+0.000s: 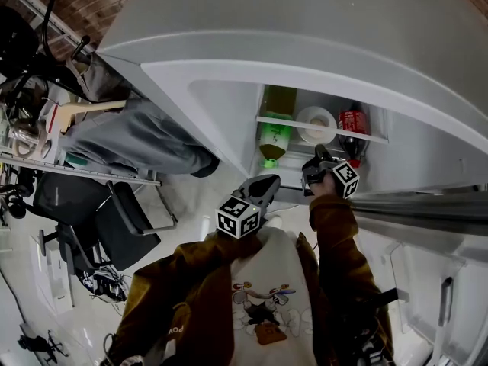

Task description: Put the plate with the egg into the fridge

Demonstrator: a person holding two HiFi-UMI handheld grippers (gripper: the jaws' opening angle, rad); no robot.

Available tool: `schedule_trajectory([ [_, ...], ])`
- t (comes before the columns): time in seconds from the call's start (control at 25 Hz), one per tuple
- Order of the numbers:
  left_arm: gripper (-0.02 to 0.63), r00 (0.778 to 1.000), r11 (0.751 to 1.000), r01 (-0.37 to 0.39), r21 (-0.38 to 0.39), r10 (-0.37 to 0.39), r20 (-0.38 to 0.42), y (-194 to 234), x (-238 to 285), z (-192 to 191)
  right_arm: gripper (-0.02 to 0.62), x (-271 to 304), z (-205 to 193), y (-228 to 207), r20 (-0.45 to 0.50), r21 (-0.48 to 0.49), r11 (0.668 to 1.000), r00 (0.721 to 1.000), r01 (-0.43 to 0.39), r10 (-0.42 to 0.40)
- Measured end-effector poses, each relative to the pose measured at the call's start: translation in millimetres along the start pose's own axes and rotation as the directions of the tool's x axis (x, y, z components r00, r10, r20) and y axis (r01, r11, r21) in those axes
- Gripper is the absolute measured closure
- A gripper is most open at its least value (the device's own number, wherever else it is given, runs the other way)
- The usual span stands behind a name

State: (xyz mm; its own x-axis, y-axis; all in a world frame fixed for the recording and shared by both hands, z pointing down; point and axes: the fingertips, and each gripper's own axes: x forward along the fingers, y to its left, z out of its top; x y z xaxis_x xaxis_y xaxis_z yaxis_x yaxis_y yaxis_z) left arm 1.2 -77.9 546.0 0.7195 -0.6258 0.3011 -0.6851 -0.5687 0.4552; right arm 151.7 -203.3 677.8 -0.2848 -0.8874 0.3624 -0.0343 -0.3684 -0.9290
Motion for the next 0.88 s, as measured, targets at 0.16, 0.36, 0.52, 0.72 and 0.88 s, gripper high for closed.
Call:
schedule_trajectory([
  [0.16,0.600,1.000,1.000,-0.005,0.003,0.005,0.001,0.8,-2.2,0.4,0.581,8.7,-3.9,6.9,-0.018,-0.004,1.000,1.000,-0.022,0.022],
  [0.36,0.600,1.000,1.000,-0.017,-0.002,0.017,0.003,6.3,-5.7,0.7,0.581,15.0,-13.5,16.6,-0.033,-0.017,0.999,0.999,-0.042,0.041],
  [0.52,0.600,1.000,1.000,-0.017,-0.004,0.017,0.003,6.8,-8.6,0.7,0.580,14.2,-23.2,17.2,-0.050,-0.006,0.999,0.998,-0.037,0.036],
  [0.72,0.600,1.000,1.000,-0.008,0.000,0.008,0.005,4.7,-8.3,1.5,0.548,15.2,-28.2,16.8,-0.077,0.000,1.000,0.997,-0.018,0.018],
  [0.88,0.600,1.000,1.000,0.001,0.000,-0.001,0.005,2.5,-8.5,1.3,0.548,10.8,-27.6,19.6,-0.075,-0.001,0.999,0.997,-0.034,0.033],
])
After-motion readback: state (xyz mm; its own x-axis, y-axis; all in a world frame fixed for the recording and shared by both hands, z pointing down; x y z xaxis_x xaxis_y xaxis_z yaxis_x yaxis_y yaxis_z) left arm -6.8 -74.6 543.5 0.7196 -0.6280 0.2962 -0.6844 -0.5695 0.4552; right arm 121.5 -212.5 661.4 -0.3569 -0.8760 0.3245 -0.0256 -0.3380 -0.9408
